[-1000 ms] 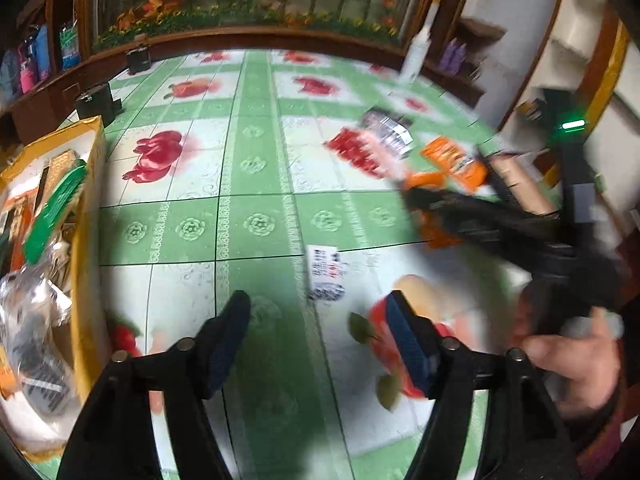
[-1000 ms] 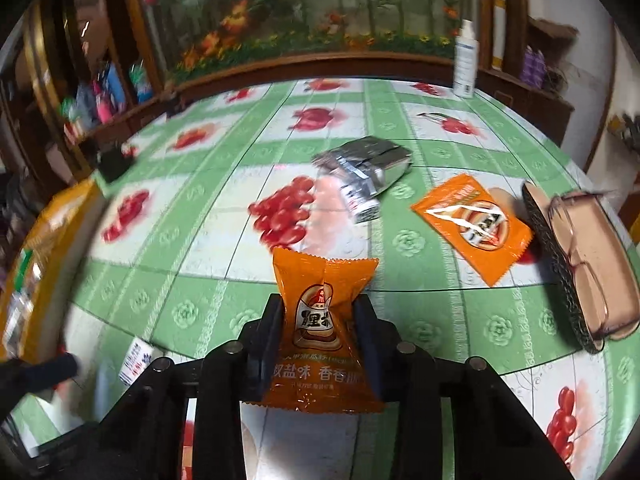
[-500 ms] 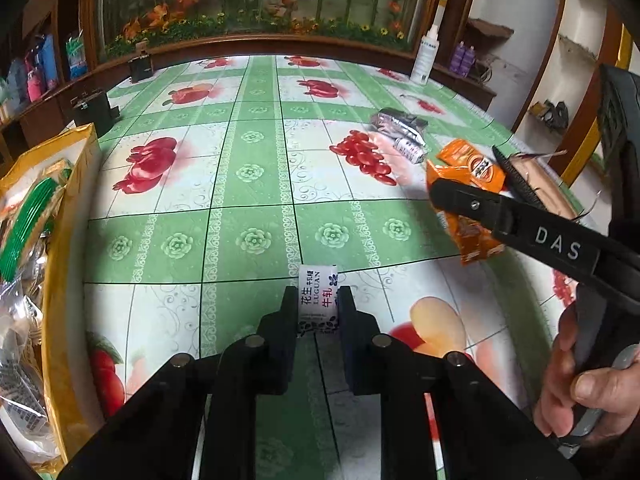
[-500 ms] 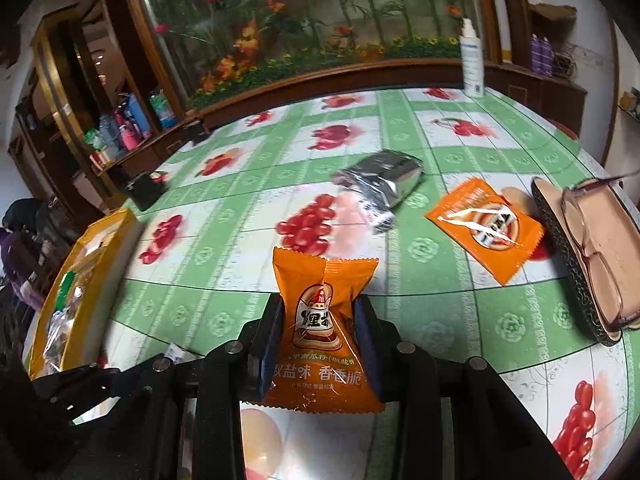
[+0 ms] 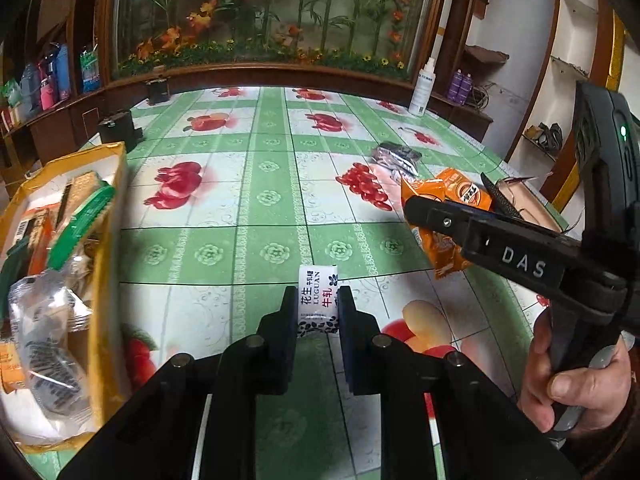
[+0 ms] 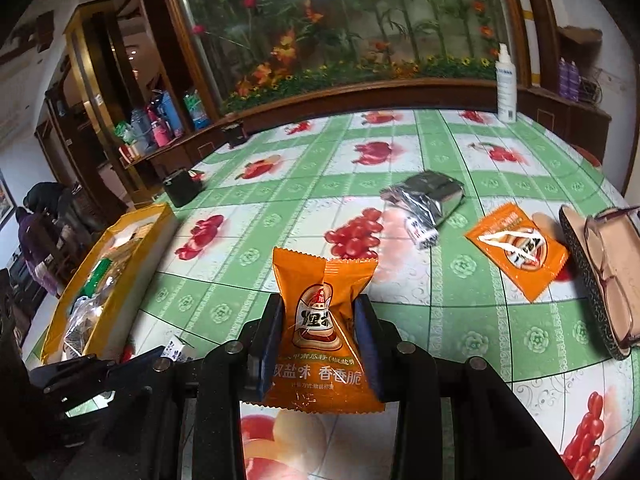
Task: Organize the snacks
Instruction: 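Grasp the small white milk-candy packet with the left gripper while the right holds the orange bag, then carry the orange bag and white packet into the yellow box and open both grippers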
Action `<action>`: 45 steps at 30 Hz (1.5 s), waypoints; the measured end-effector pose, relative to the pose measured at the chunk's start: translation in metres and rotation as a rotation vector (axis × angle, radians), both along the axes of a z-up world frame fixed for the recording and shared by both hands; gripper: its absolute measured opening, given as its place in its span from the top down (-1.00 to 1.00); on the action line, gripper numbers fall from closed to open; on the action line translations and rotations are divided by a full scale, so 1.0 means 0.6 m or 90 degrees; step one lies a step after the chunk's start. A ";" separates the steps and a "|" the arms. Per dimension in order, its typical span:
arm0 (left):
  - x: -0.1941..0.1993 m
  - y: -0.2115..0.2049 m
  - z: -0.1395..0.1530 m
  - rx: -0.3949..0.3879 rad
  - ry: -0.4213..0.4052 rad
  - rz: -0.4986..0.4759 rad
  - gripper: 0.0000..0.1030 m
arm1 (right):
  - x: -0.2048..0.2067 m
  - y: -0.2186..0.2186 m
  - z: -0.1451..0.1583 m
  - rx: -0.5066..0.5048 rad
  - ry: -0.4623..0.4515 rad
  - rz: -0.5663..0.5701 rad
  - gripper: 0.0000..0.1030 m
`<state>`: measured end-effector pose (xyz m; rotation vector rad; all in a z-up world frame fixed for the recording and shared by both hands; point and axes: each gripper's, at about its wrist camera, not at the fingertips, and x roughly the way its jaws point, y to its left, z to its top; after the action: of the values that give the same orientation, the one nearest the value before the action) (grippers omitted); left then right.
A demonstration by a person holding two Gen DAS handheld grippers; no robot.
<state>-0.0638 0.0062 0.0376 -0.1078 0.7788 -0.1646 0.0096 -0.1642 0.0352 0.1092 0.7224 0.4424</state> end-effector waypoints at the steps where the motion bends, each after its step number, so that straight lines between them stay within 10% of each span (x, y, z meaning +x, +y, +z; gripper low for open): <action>1: -0.003 0.006 0.005 -0.004 -0.003 0.004 0.65 | -0.002 0.002 0.002 -0.001 -0.005 0.004 0.25; 24: -0.127 0.320 0.025 -0.060 -0.038 0.262 0.65 | -0.093 0.264 0.036 0.055 -0.014 0.238 0.24; 45: -0.137 0.356 -0.006 -0.050 -0.025 0.293 0.63 | -0.098 0.443 0.018 0.001 -0.012 0.303 0.11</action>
<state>-0.1457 0.2199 0.0339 -0.3533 0.6907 0.2389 -0.0494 0.1016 0.0458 -0.0685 0.7279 0.8975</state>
